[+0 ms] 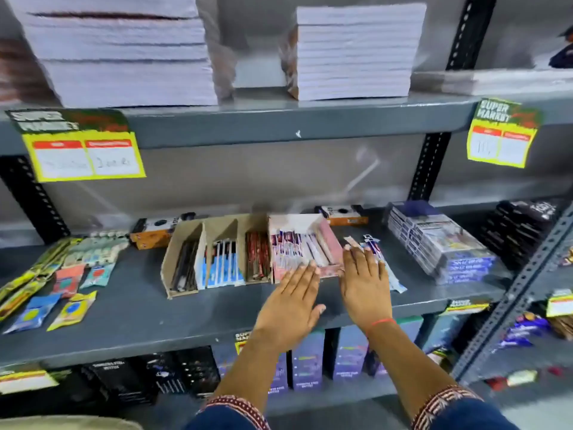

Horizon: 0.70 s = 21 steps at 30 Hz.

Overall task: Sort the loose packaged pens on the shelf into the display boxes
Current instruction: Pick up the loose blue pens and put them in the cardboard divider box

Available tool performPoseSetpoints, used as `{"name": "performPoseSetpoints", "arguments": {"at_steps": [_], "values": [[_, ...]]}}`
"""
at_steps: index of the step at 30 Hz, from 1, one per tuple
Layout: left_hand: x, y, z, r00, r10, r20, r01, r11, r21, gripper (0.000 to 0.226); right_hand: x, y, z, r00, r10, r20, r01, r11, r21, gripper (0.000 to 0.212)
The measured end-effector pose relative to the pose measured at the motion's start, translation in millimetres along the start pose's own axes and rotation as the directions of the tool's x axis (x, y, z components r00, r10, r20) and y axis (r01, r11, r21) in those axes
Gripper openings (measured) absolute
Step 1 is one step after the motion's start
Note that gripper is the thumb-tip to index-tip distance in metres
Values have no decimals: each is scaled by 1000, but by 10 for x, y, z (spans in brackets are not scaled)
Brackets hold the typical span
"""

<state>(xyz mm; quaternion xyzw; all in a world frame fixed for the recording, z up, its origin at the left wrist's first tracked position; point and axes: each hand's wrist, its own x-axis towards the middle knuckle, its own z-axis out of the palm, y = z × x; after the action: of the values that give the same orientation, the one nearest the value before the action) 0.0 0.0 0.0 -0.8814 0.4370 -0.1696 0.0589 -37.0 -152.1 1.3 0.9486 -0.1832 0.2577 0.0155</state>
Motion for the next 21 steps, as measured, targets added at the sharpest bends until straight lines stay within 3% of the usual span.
{"name": "performPoseSetpoints", "arguments": {"at_steps": [1,4,6,10,15,21], "values": [[60,31,28,1000,-1,-22,1,1000,6,56,44,83,53,999,35,-6,-35,999,22,39],[189,102,280,991,55,120,-45,995,-84,67,172,345,201,992,122,25,-122,992,22,29],[320,113,478,958,115,264,-70,982,-173,66,301,498,309,967,192,165,-197,980,17,31],[472,134,725,925,119,362,-38,974,-222,69,517,730,497,932,187,309,-173,982,-72,33],[504,109,857,947,140,288,-65,965,-254,76,655,845,657,904,149,400,-119,988,-99,34],[463,125,859,962,109,249,-33,956,-291,81,761,957,699,908,204,366,-222,975,7,32]]}}
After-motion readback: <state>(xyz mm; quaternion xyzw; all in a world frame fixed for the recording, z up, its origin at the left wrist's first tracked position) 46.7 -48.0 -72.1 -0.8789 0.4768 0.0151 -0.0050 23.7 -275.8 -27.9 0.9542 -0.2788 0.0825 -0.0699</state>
